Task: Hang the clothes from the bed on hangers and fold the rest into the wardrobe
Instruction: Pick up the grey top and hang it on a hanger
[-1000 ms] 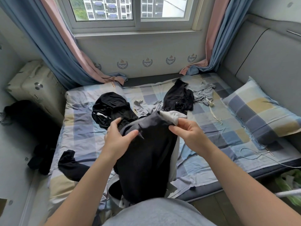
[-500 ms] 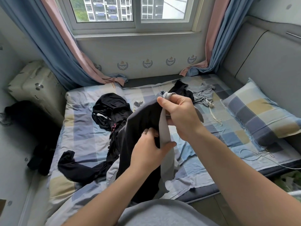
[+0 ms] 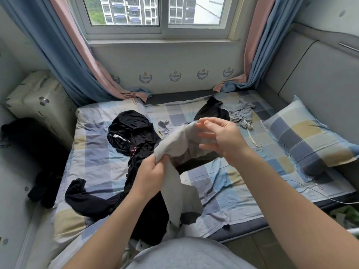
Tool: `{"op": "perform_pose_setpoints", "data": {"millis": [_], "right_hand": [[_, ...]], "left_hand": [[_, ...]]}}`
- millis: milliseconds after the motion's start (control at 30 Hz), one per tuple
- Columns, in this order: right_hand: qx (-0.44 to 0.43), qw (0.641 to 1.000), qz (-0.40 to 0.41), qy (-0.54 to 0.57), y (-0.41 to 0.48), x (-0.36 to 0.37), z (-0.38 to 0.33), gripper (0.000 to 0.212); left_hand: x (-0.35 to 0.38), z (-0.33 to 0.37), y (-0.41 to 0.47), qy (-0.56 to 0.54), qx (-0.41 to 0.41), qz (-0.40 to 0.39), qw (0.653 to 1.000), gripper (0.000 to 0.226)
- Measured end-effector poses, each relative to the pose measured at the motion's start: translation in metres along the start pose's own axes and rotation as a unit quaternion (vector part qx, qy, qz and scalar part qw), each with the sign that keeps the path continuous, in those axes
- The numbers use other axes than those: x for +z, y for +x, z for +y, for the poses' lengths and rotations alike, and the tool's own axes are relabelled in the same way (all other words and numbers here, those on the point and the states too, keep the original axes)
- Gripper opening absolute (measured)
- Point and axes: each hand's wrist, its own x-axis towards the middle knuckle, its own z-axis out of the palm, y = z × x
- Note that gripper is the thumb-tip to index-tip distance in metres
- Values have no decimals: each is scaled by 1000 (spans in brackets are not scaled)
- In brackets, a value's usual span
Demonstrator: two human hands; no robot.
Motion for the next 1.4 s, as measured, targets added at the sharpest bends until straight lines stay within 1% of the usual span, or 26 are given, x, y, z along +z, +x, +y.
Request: {"op": "perform_pose_setpoints", "data": {"millis": [100, 167, 233, 300, 367, 400, 467, 500, 567, 633, 667, 767, 833, 900, 967, 1067, 1133, 1200, 1300, 1333, 1367, 1400], "right_hand": [[17, 999, -36, -9, -7, 1, 16, 15], [10, 998, -60, -25, -15, 5, 29, 14], [-13, 994, -91, -55, -25, 12, 44, 13], [-48, 989, -116, -84, -34, 21, 60, 11], [-67, 982, -148, -92, -42, 29, 72, 26], [-60, 978, -173, -99, -44, 32, 78, 33], [-20, 967, -222, -127, -47, 36, 89, 38], [1, 961, -229, -154, -47, 38, 95, 39], [27, 952, -200, -228, -46, 40, 109, 31], [13, 941, -153, -300, -44, 41, 121, 16], [0, 937, -135, -322, -43, 41, 125, 15], [-10, 934, -102, -342, -38, 31, 129, 29], [-20, 928, -75, -363, -32, 18, 126, 28], [-31, 932, -49, -358, -27, 6, 118, 25], [-41, 945, -33, -323, -23, -3, 106, 25], [-51, 969, -11, -240, -18, -6, 83, 27], [-40, 984, -3, -174, -17, -3, 67, 31], [-17, 994, 1, -110, -16, 4, 55, 32], [1, 1000, -9, -26, -15, 12, 42, 29], [-2, 1000, -20, 1, -15, 14, 38, 29], [-4, 999, -36, 31, -16, 15, 34, 30], [-3, 997, -52, 61, -16, 16, 31, 30]], "left_hand": [[-10, 17, 5, -75, -13, 26, 997, 26], [-15, 32, 8, -124, -21, 30, 992, 28], [-18, 44, 8, -179, -33, 16, 983, 35], [-18, 54, 8, -232, -54, 18, 971, 33], [-16, 61, 8, -284, -77, 27, 955, 27], [-15, 64, 8, -306, -85, 30, 948, 26], [-13, 67, 9, -341, -94, 34, 935, 25], [-13, 69, 10, -355, -96, 34, 929, 25], [-14, 72, 11, -382, -98, 38, 918, 25], [-17, 74, 14, -399, -100, 46, 910, 24], [-18, 74, 15, -402, -103, 50, 908, 24], [-22, 70, 20, -411, -122, 82, 900, 21], [-27, 62, 24, -416, -133, 103, 894, 19], [-32, 52, 28, -409, -139, 109, 895, 19], [-34, 41, 31, -365, -152, 81, 915, 20], [-28, 26, 27, -241, -196, 0, 950, 15], [-18, 17, 16, -162, -206, -62, 963, 24], [-6, 9, 6, -84, -181, -135, 971, 44], [14, -5, -5, 4, -129, -220, 967, 65], [18, -10, -7, 22, -113, -234, 965, 66], [22, -14, -8, 36, -95, -242, 965, 60], [25, -19, -9, 48, -76, -245, 965, 50]]}}
